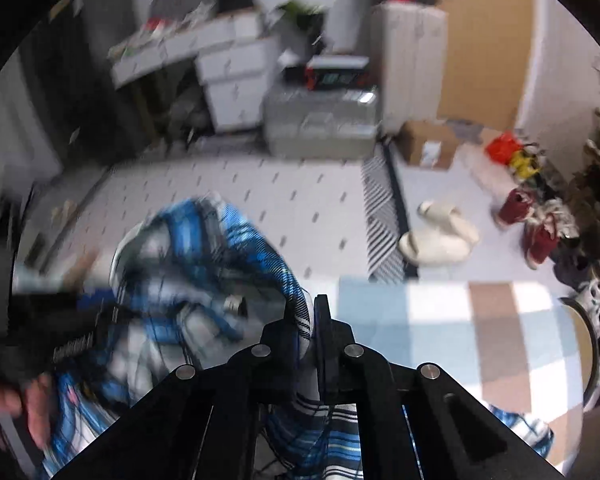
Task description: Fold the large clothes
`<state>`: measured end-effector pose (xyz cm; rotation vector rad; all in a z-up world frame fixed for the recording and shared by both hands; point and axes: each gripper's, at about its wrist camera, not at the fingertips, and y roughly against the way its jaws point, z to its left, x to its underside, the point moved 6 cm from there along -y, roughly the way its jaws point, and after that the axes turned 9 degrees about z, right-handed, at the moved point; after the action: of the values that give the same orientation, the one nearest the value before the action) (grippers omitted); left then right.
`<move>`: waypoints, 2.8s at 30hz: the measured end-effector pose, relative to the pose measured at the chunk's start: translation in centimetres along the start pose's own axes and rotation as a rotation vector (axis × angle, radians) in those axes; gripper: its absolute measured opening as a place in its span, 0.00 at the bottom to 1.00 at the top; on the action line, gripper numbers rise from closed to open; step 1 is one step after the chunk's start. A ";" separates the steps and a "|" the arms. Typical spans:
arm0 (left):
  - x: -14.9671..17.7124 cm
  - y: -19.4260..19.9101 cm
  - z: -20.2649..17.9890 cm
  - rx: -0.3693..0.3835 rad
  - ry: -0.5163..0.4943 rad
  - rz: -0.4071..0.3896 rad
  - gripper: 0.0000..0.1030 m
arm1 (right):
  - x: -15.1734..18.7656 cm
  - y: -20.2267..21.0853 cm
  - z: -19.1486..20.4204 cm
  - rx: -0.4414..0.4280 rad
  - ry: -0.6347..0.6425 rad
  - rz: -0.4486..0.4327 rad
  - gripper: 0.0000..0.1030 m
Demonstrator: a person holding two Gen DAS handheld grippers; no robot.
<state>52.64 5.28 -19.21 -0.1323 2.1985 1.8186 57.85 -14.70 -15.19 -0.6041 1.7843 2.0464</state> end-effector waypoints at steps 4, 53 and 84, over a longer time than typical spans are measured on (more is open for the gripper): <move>1.0 0.1 -0.3 -0.008 -0.046 0.054 0.44 | -1.0 -0.6 -2.6 -0.039 -0.147 0.023 0.47; 23.4 15.2 -3.3 -0.021 -0.247 -0.097 0.71 | 31.5 26.1 -8.2 -0.076 -0.051 -0.004 0.97; -1.3 2.6 -5.9 -0.012 0.005 0.016 0.86 | 1.2 -3.3 -4.4 -0.355 -0.218 0.240 0.05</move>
<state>52.31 -0.11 -15.42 -0.1225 2.1989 1.8419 59.01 -18.60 -19.09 -0.2506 1.4383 2.5101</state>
